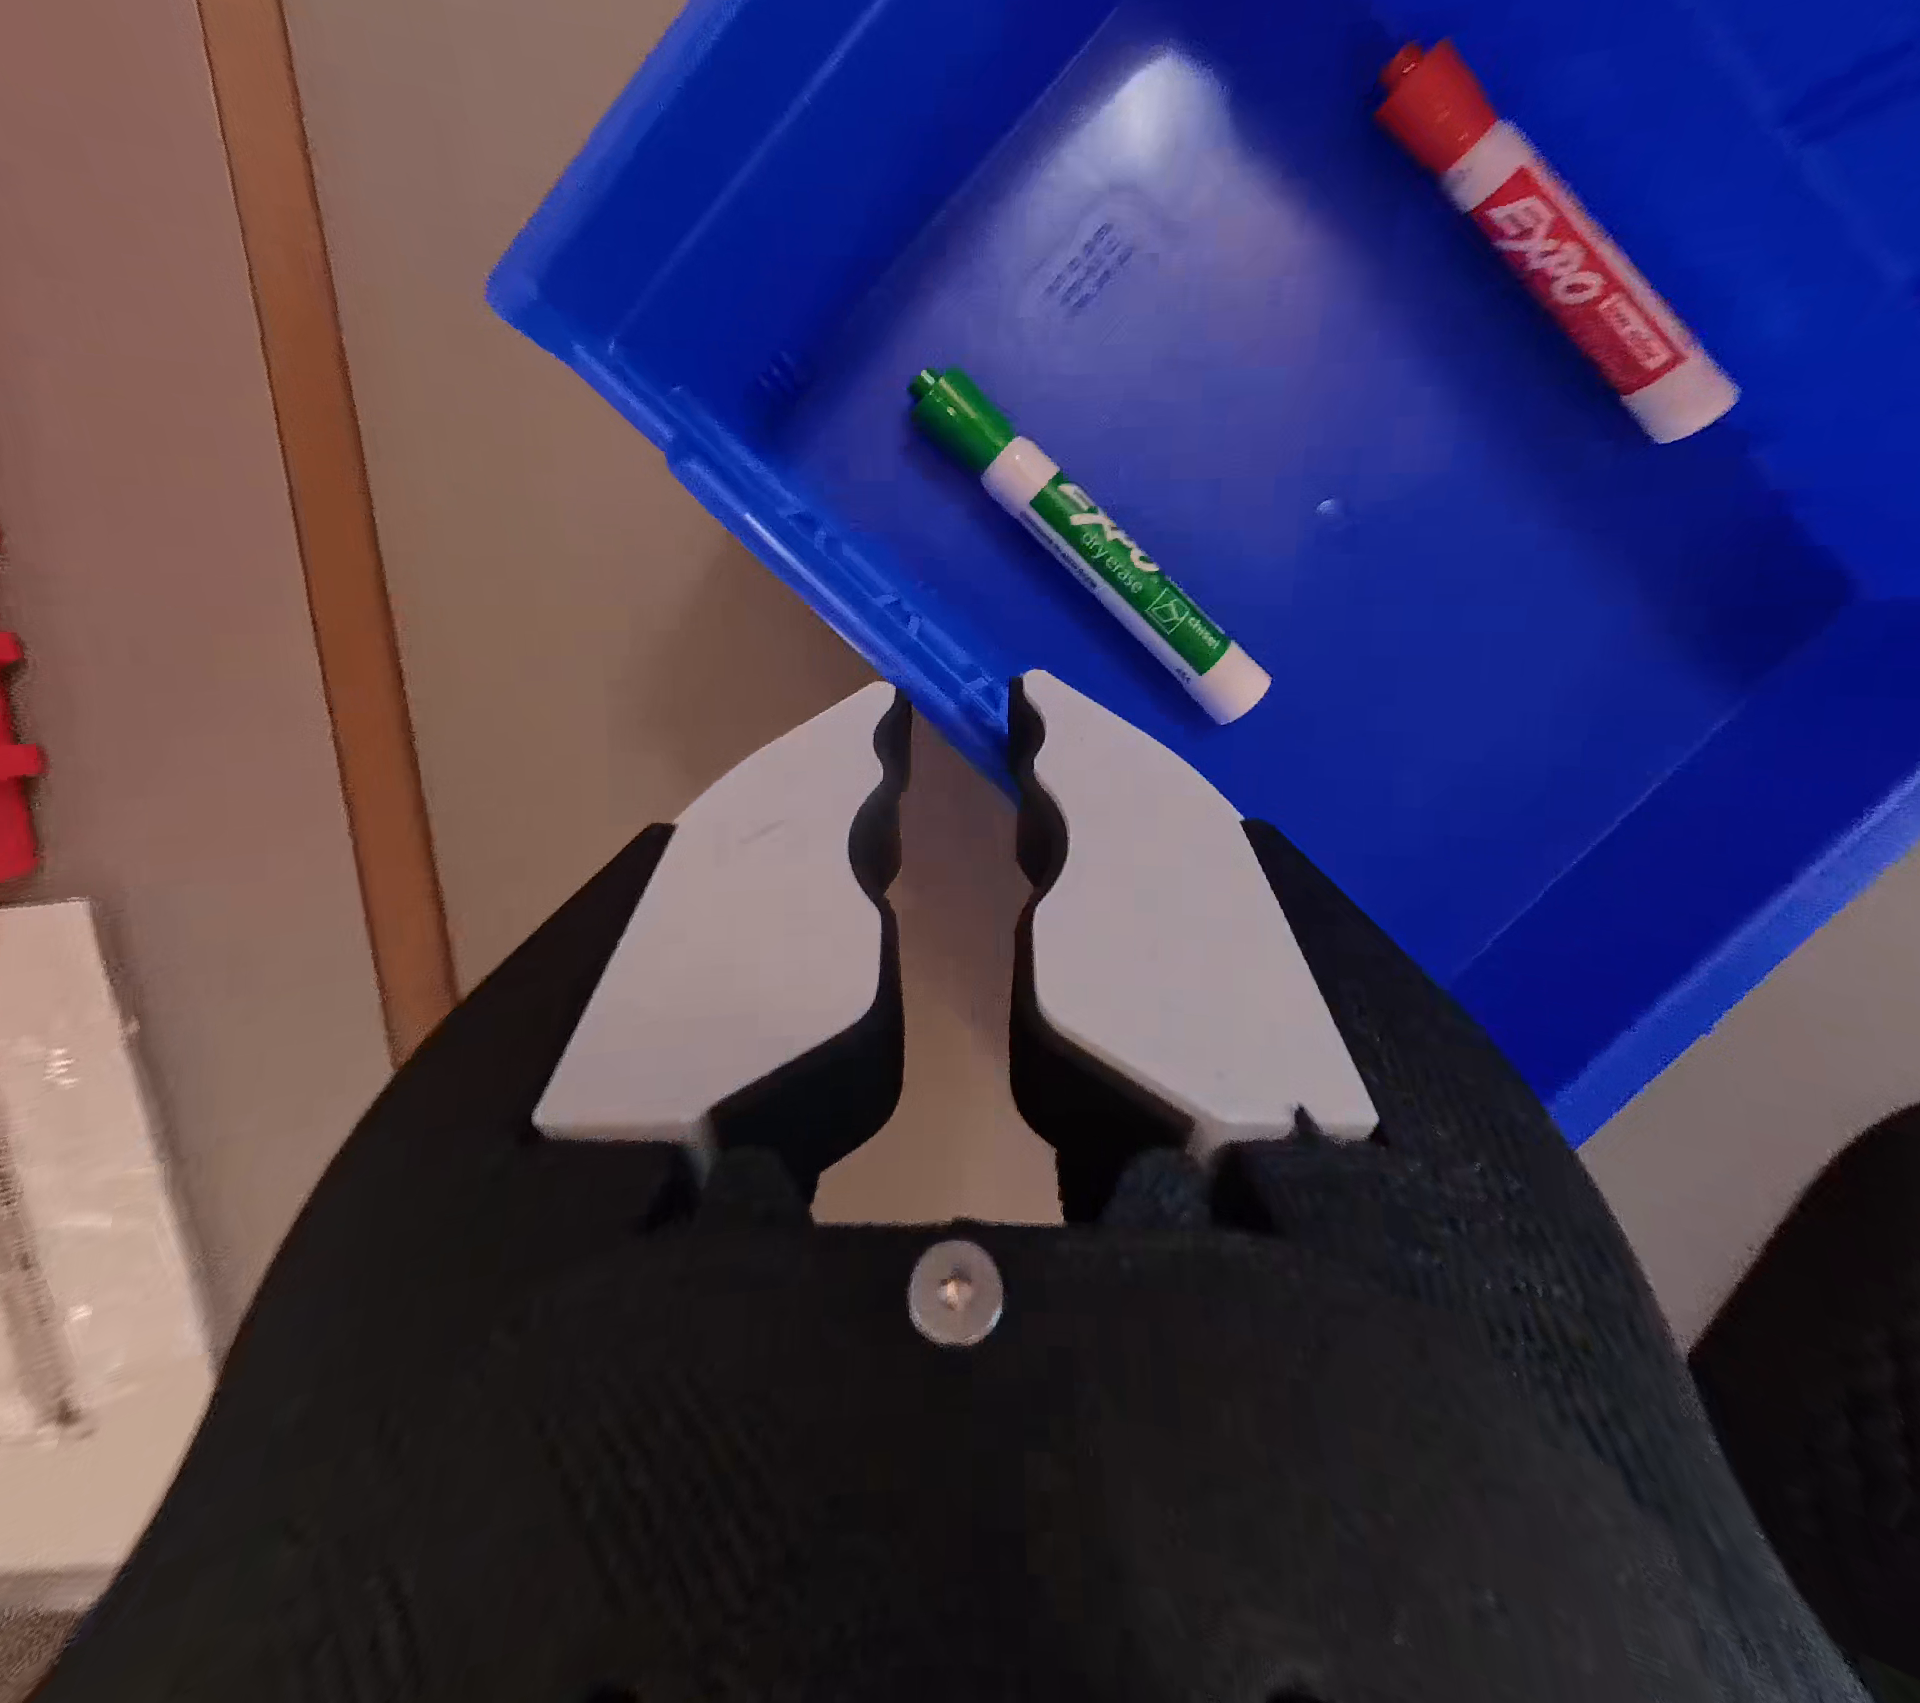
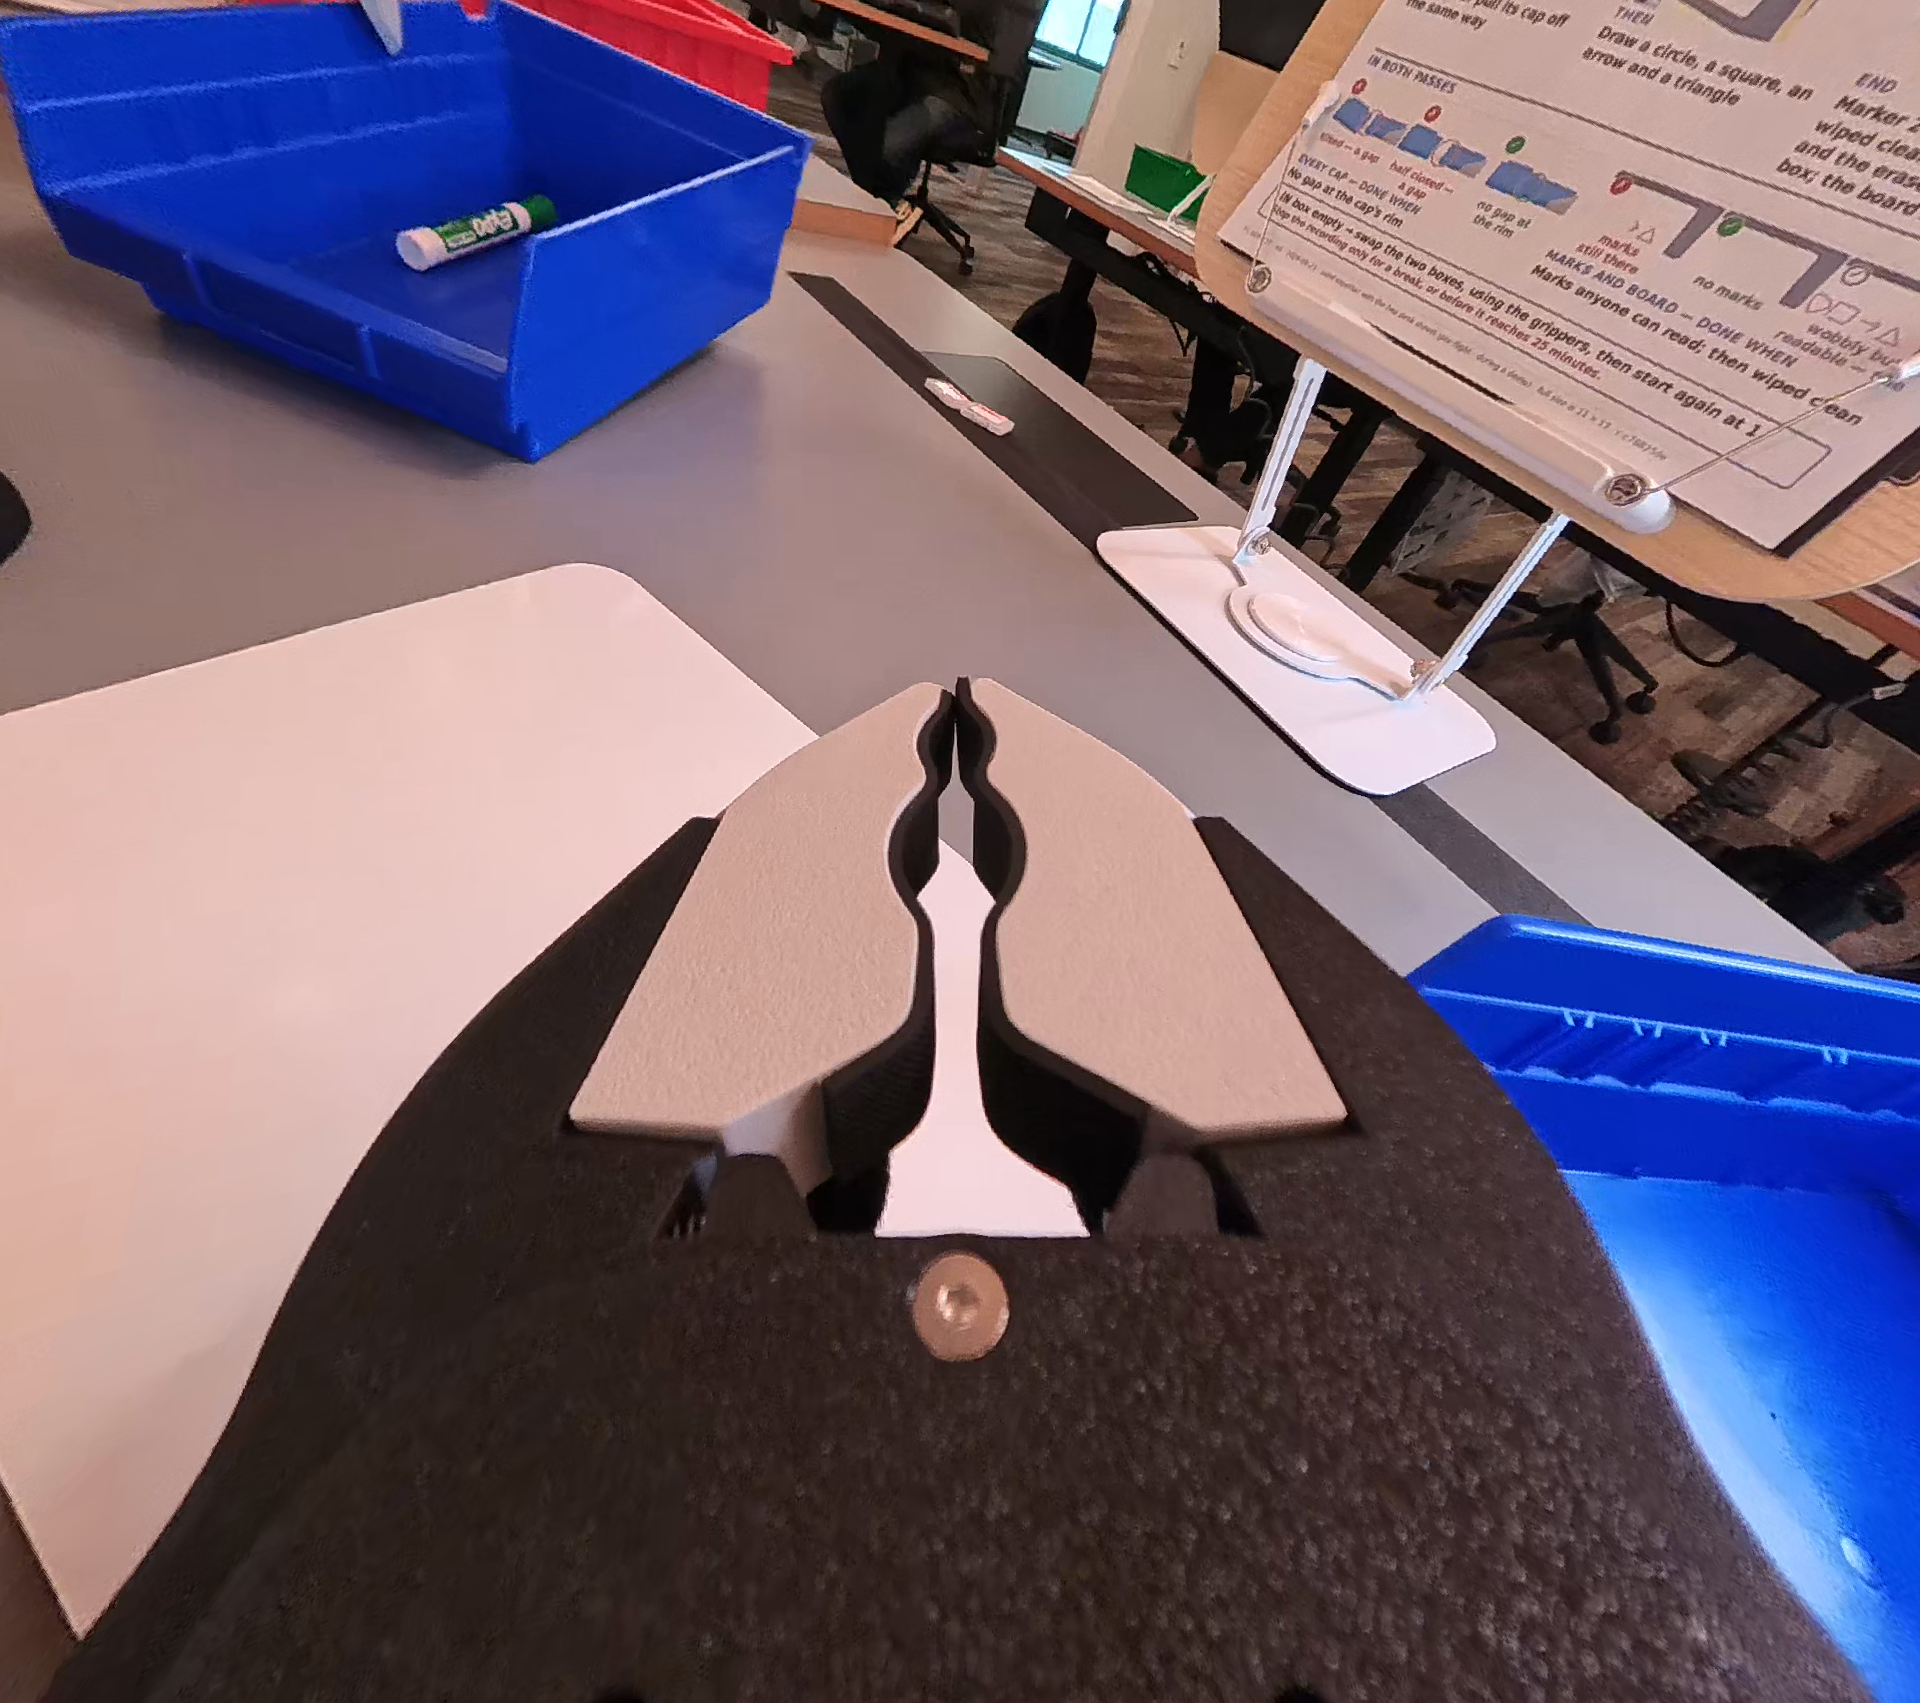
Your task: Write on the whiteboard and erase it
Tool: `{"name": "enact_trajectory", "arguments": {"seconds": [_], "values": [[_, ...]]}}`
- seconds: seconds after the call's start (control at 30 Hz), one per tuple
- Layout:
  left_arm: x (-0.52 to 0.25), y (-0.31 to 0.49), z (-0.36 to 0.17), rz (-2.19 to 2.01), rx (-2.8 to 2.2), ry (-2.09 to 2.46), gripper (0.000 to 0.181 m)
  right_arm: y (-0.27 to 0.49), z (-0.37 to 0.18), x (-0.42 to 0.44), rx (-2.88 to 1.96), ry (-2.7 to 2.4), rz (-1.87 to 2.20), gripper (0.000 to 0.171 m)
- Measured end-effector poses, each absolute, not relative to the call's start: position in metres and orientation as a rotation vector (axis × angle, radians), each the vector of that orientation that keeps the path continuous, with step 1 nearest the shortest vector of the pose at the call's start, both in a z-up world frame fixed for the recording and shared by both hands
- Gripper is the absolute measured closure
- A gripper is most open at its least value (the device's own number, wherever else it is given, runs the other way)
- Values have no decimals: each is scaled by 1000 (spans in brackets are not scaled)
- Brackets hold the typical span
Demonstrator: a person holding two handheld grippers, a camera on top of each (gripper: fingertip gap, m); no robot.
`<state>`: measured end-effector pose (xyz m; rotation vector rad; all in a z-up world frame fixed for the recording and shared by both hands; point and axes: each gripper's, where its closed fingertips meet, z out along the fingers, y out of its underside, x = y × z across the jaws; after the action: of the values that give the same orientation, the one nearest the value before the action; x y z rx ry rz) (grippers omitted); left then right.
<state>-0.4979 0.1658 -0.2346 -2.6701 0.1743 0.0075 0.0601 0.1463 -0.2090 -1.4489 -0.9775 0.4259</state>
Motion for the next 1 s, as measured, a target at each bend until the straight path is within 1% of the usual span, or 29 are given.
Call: {"name": "enact_trajectory", "arguments": {"seconds": [0.13, 0.23, 0.4, 0.6, 0.83, 1.0], "values": [[-496, 150, -236, -95, -2585, 151, 164, 147, -209, 59, -1445, -985, 423, 171], [-491, 154, -234, -151, -2496, 106, 165, 148, -211, 56, -1450, -988, 436, 171], [-483, 181, -235, -167, -2389, 45, 169, 146, -212, 54, -1447, -1001, 422, 171], [-465, 223, -230, -190, -2319, 116, 172, 145, -210, 57, -1447, -990, 416, 171], [-436, 257, -192, -201, -2202, 208, 173, 149, -211, 62, -1455, -978, 410, 171], [-393, 269, -174, -245, -2171, 274, 172, 151, -213, 64, -1462, -981, 419, 171]]}}
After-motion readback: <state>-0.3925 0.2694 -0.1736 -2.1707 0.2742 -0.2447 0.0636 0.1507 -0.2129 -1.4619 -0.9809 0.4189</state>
